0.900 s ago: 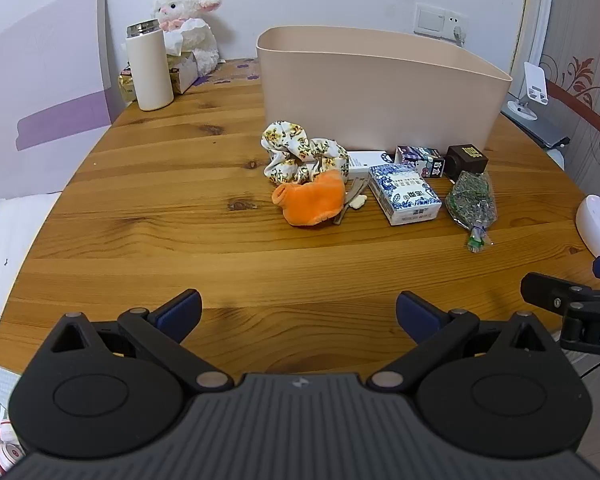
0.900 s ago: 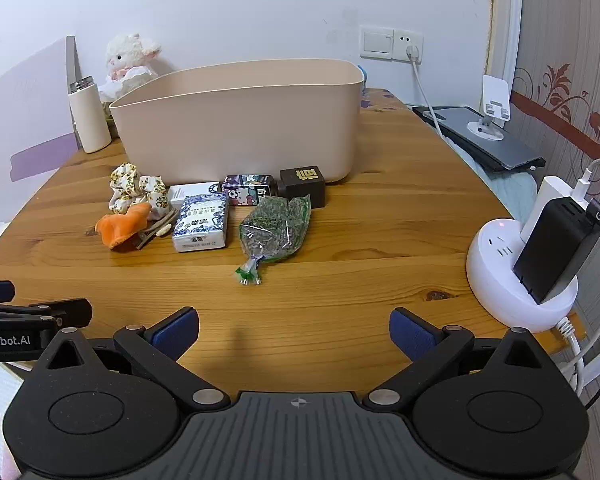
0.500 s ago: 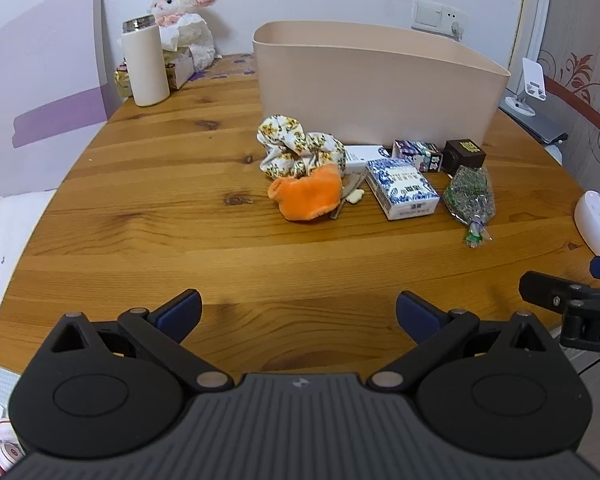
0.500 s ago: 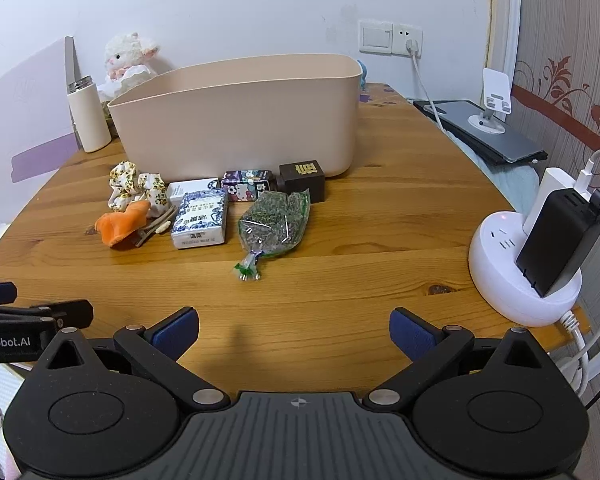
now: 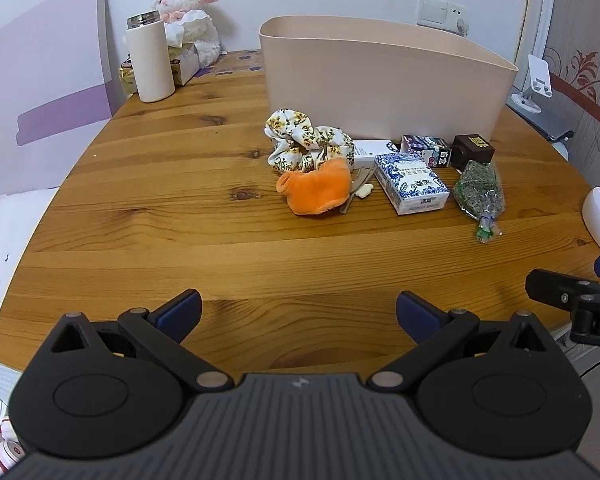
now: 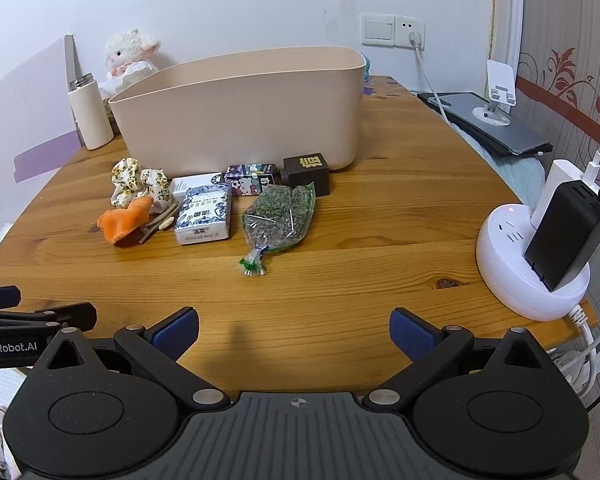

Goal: Organize objects
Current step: 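Move both grippers toward the items in front of the beige basket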

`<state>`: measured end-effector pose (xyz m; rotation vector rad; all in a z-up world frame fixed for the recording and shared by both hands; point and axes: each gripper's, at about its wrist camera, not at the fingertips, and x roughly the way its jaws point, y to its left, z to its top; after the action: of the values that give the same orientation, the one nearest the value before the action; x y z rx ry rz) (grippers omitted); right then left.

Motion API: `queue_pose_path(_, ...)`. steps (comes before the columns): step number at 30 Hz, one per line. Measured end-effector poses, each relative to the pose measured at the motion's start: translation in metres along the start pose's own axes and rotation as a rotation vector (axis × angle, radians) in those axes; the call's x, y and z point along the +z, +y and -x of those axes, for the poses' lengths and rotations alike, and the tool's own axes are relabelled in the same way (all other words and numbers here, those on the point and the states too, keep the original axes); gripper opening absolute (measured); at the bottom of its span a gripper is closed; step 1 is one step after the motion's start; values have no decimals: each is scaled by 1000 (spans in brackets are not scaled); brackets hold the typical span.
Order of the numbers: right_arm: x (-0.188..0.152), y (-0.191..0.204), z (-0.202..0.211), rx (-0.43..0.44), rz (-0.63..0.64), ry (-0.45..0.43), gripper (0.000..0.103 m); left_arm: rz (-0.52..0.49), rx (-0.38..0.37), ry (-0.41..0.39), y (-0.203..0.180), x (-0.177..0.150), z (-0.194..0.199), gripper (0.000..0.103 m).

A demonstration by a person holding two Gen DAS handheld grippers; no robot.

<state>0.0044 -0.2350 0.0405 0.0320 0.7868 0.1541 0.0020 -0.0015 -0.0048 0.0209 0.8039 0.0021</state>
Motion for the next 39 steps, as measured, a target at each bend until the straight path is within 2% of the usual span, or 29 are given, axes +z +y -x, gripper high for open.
queue_pose_path(39,1,13,-1,0,32,6,103,12,-42,-21,-6,3,8,103)
